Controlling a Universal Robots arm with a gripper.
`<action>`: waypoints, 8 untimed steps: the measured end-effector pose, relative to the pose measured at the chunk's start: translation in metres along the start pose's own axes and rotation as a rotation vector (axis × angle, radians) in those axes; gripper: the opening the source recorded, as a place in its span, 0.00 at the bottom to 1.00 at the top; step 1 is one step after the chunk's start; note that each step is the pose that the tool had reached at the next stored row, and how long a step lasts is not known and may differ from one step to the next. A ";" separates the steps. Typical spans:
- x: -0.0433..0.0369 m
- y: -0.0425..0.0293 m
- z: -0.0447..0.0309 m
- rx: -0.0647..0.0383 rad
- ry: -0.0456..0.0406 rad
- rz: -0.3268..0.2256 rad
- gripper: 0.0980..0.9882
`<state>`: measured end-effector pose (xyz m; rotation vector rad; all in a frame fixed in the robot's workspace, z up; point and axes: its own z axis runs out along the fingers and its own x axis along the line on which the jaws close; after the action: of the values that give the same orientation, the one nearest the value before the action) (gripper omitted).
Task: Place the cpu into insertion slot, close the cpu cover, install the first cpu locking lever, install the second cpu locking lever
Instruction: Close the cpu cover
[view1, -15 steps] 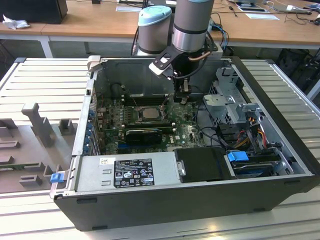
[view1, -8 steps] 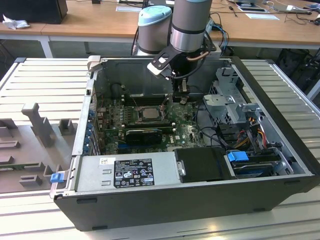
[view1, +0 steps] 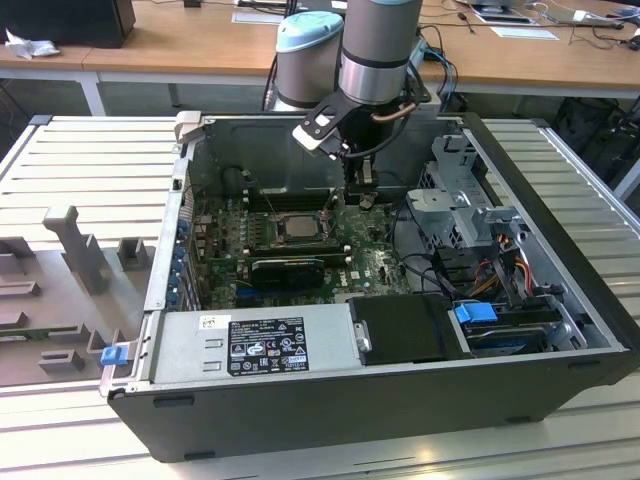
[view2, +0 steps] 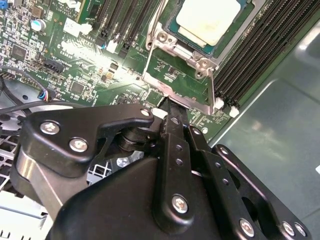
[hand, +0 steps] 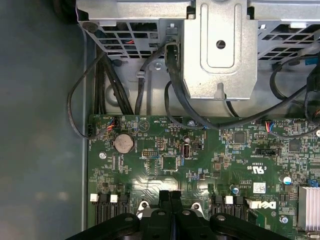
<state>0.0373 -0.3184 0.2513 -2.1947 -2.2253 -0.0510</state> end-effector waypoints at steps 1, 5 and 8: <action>0.0000 -0.0001 0.0000 0.000 -0.0001 0.000 0.01; 0.0000 -0.0016 0.0000 0.000 -0.0001 0.000 0.01; 0.0000 -0.0030 -0.0001 0.000 -0.0001 0.000 0.01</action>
<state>0.0344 -0.3184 0.2513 -2.1948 -2.2253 -0.0508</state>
